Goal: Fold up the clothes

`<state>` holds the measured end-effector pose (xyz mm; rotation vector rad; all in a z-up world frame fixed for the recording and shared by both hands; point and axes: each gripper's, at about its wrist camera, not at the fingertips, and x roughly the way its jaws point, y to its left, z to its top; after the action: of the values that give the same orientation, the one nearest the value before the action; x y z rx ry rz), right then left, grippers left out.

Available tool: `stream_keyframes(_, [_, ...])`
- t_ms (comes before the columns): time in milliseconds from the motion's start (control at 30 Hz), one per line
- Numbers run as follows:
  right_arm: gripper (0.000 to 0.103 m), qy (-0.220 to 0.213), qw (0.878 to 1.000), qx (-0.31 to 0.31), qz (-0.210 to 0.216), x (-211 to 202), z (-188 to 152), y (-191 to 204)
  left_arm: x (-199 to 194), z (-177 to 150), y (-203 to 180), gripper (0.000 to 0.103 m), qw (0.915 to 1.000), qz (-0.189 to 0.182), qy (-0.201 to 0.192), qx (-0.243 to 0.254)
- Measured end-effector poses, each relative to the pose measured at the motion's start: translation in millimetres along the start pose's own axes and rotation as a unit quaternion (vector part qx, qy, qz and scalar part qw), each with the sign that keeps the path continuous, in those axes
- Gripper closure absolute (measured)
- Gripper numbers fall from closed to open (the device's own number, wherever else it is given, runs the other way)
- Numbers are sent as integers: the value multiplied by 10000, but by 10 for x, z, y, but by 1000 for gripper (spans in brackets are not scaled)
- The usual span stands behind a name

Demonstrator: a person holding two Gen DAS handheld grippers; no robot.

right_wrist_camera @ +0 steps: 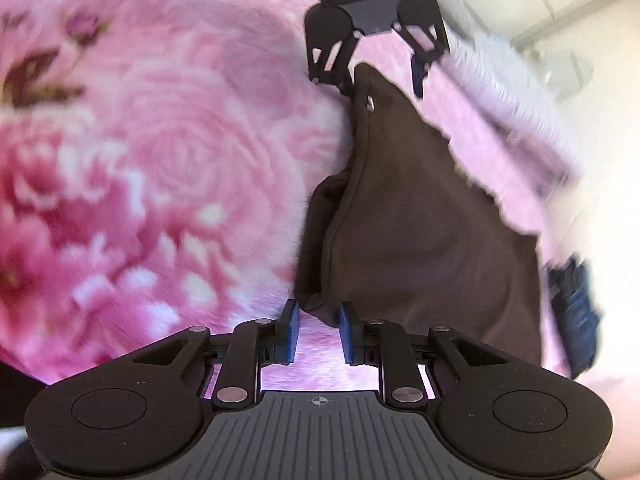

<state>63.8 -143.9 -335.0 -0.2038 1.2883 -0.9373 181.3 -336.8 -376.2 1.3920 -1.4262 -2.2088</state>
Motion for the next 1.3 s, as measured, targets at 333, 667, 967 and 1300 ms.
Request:
stream_keyframes(333, [83, -361, 9990, -265, -27, 218, 113, -72, -6, 9, -27, 60, 9999, -139, 34, -20])
stream_keyframes(667, [95, -468, 9937, 625, 809, -121, 166, -766, -29, 48, 172, 95, 9975, -540, 303, -339])
stream_keyframes(967, [95, -699, 9774, 1599, 1194, -603, 334, -1917, -247, 93, 1141, 95, 9933, -569, 372, -933])
stream_keyframes(1300, [95, -689, 9441, 2910, 1386, -389, -230, -3679, 485, 645, 2716, 95, 9848, -1224, 669, -1036])
